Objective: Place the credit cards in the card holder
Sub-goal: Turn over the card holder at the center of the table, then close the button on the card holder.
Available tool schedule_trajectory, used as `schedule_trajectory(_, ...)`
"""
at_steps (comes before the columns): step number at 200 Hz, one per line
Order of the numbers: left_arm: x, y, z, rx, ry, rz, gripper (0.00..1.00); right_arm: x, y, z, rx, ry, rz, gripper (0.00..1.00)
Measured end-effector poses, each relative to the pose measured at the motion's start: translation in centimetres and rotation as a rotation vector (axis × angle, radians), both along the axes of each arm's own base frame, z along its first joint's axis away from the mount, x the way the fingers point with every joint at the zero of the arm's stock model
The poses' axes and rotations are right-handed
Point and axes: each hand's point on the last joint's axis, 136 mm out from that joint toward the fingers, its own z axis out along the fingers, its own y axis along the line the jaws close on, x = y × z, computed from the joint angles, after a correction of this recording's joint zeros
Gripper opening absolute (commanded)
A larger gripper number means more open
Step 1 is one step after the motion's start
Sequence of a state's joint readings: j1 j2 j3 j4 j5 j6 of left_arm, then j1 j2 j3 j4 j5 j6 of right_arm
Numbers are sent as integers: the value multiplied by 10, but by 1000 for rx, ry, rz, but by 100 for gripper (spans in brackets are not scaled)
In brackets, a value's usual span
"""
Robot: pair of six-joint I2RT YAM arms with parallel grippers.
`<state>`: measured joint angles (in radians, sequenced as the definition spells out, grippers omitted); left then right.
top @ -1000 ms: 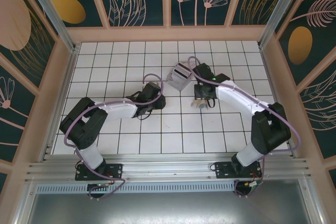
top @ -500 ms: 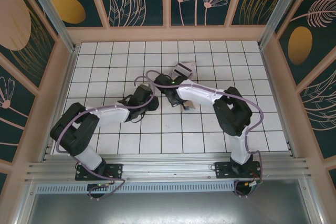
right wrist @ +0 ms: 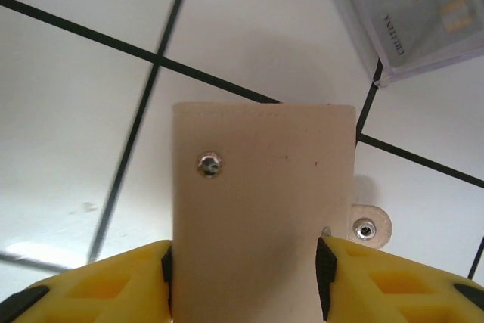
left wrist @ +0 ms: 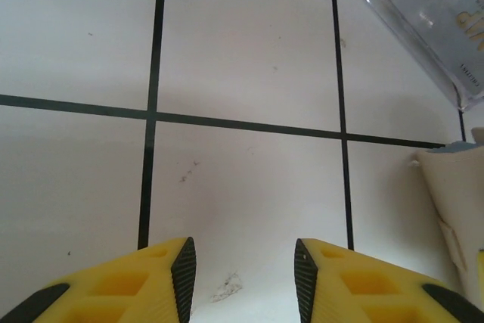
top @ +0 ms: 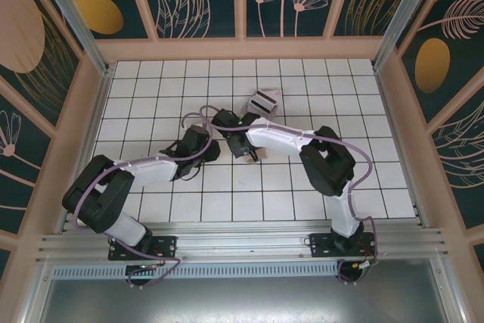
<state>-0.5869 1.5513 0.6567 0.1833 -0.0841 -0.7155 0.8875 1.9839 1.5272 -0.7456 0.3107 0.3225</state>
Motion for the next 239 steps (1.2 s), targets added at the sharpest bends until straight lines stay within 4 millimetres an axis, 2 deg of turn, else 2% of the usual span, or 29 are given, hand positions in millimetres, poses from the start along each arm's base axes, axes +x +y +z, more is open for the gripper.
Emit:
schedule_trajectory(30,-1,-6,2,-26,3,-23,44,8,-6,52,240,-30,-25,51)
schedule_trajectory(45,0,-12,7,-48,2,-41,44,21,-28,78,393,-48,-80,48)
schedule_trajectory(57,4,-20,15,-74,-10,-60,44,34,-51,83,475,-54,-137,43)
schedule_trajectory(74,12,-33,29,-117,-31,-95,44,47,-86,65,514,-29,-221,40)
schedule_trajectory(89,21,-47,41,-159,-49,-128,43,43,-95,37,511,37,-245,37)
schedule_trajectory(111,29,-65,41,-194,-36,-177,42,29,-80,10,525,135,-211,34)
schedule_trajectory(141,29,-83,22,-193,24,-236,40,22,-61,1,570,192,-155,26)
schedule_trajectory(165,24,-94,13,-159,52,-282,39,18,-53,-4,588,221,-136,26)
schedule_trajectory(210,11,-91,0,-89,102,-319,35,11,-43,-19,599,278,-117,26)
schedule_trajectory(239,9,-87,-5,-68,107,-314,35,8,-41,-21,599,290,-114,19)
